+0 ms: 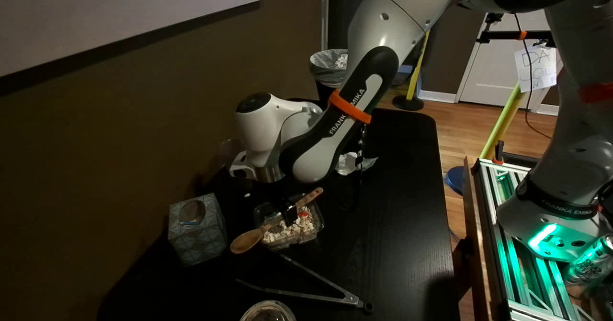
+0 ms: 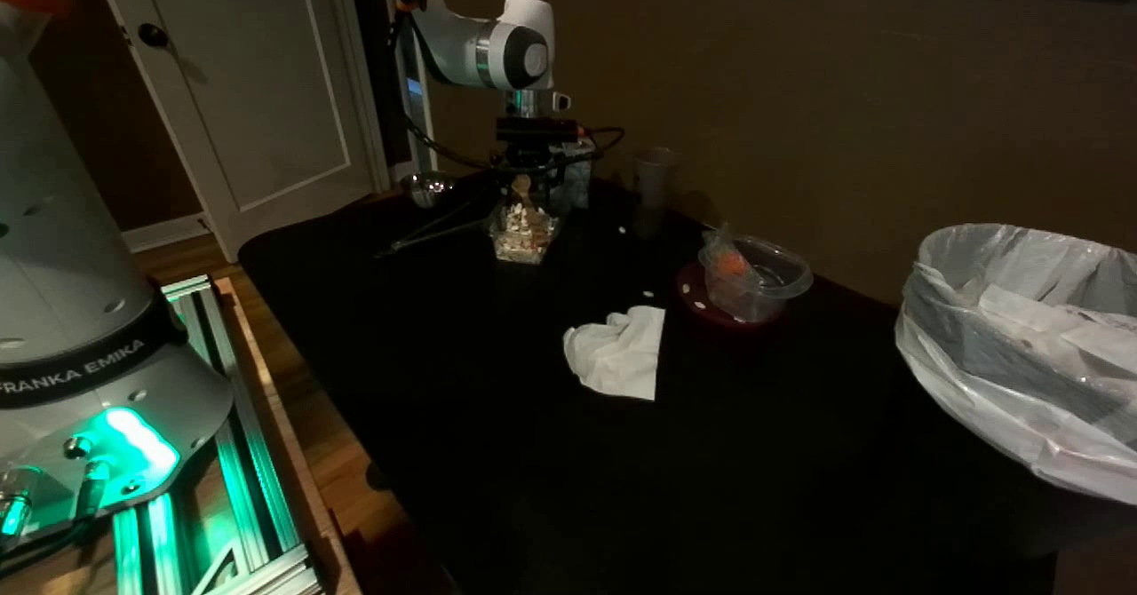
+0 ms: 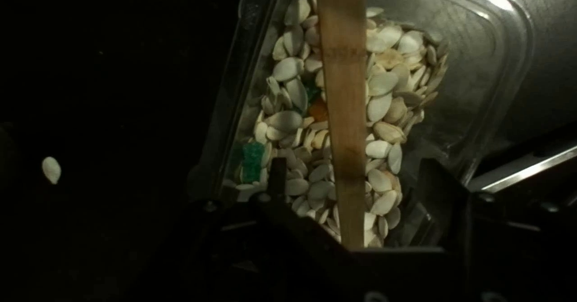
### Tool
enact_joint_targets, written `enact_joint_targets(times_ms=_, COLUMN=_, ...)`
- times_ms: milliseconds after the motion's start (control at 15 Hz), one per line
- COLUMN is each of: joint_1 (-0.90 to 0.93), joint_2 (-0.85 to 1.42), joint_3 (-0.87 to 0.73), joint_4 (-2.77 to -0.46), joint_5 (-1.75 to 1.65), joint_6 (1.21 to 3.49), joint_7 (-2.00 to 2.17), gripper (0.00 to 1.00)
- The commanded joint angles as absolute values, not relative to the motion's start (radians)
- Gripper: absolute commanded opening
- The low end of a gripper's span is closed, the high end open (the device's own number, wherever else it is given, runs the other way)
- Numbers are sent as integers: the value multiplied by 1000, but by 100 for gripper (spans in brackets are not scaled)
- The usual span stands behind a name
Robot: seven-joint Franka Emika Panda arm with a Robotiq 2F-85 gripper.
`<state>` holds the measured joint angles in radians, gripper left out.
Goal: Remove the cooking stick from on top of the lunchbox, put it on the table, remove the blue pencil from inside the box and put it on the table
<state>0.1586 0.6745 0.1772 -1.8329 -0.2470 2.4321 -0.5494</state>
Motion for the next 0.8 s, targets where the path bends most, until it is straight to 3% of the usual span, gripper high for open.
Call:
enact_joint_targets(times_ms=0, joint_1=156, joint_2=731, joint_3=180, joint_4=-1783, joint_5=-271, joint_6=2434, joint_7=-555, gripper=49)
enact_joint_targets(times_ms=400, joint_1=158, joint_2=781, joint_3=179, joint_4=-1740, joint_5=-269, joint_6=2427, joint_7=-548, gripper=3)
enact_joint_targets(times_ms=733, joint_1=162, joint_2=642, joint_3=185, joint_4=-1849, joint_5=-303, joint_6=2428, joint_7=-559, gripper=2)
